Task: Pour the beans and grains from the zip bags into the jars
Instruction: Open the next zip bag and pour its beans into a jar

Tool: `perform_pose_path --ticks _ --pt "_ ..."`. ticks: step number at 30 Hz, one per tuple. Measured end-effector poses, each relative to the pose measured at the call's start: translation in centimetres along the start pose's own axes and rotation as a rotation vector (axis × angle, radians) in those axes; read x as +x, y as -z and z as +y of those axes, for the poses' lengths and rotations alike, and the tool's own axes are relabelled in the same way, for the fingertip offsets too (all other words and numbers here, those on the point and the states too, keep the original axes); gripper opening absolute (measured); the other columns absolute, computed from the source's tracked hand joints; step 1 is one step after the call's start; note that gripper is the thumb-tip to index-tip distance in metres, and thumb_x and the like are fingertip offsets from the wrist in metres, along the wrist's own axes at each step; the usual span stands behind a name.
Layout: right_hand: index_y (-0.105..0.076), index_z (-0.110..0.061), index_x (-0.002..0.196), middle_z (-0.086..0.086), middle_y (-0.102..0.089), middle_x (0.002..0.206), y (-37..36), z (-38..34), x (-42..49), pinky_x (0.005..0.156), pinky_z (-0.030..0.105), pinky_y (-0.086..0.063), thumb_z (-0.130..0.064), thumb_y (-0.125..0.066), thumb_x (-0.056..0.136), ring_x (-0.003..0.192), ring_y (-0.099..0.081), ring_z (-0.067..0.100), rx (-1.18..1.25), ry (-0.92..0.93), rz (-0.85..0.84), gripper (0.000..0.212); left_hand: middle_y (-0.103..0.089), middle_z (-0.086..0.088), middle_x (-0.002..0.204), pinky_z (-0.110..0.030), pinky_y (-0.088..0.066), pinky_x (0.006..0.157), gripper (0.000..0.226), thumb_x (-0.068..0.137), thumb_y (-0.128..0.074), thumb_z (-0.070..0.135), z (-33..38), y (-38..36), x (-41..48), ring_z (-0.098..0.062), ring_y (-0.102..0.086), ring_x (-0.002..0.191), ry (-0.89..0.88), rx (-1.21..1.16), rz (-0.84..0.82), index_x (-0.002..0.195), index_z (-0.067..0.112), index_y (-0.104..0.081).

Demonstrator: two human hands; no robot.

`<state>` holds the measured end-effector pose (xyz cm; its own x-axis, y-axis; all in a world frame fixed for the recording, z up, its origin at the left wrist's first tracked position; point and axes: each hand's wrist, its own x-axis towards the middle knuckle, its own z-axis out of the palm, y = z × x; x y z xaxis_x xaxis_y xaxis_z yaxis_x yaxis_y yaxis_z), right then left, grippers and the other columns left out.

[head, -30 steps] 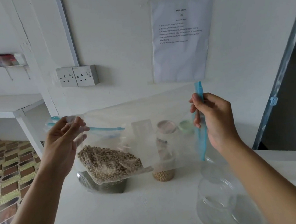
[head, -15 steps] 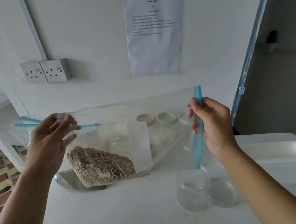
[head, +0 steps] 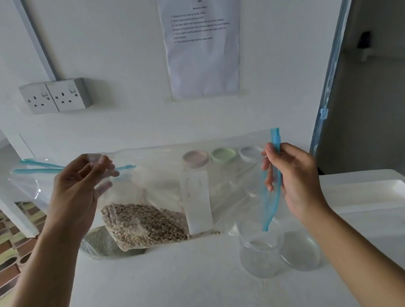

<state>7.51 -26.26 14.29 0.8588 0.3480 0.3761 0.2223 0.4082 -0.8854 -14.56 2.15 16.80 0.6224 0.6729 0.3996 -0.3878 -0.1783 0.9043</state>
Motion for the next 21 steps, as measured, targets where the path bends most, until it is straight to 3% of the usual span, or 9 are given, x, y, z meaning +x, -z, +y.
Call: perform_pose_path --ticks 6,11,16,21 --pt "-0.07 -0.006 0.082 0.01 -0.06 0.069 0.8 0.3 -0.3 0.043 0.028 -0.041 -0.021 -0.066 0.095 0.051 -0.048 0.02 0.003 0.015 0.02 0.02 -0.067 0.003 0.084 -0.036 -0.044 0.081 0.011 0.085 -0.069 0.031 0.5 -0.6 0.2 -0.012 -0.066 0.08 -0.004 0.018 -0.007 0.082 0.021 -0.067" --pt "-0.074 -0.014 0.077 0.01 -0.058 0.067 1.0 0.3 -0.7 0.044 0.026 -0.039 -0.027 -0.069 0.089 0.051 -0.047 0.02 0.07 -0.002 0.039 0.019 -0.069 0.005 0.082 -0.019 -0.052 0.069 0.017 0.076 -0.075 0.041 1.3 -0.7 0.4 -0.009 -0.067 0.076 -0.02 0.06 -0.05 0.079 0.024 -0.072" --pt "-0.075 -0.018 0.072 0.008 -0.057 0.065 0.9 -0.1 -0.8 0.043 0.027 -0.038 -0.029 -0.07 0.088 0.053 -0.047 0.017 0.098 -0.026 0.064 0.02 -0.069 0.004 0.08 -0.016 -0.052 0.066 0.013 0.088 -0.067 0.026 2.1 -1.5 0.9 -0.009 -0.065 0.073 -0.043 0.078 -0.056 0.076 0.025 -0.074" --pt "-0.071 -0.017 0.07 0.006 -0.054 0.064 0.9 -0.4 -0.8 0.043 0.025 -0.035 -0.027 -0.069 0.091 0.053 -0.045 0.015 0.105 -0.017 0.092 0.024 -0.069 0.004 0.081 -0.016 -0.05 0.066 0.012 0.077 -0.074 0.037 3.4 -2.2 0.9 -0.011 -0.064 0.073 -0.064 0.071 -0.071 0.077 0.025 -0.073"
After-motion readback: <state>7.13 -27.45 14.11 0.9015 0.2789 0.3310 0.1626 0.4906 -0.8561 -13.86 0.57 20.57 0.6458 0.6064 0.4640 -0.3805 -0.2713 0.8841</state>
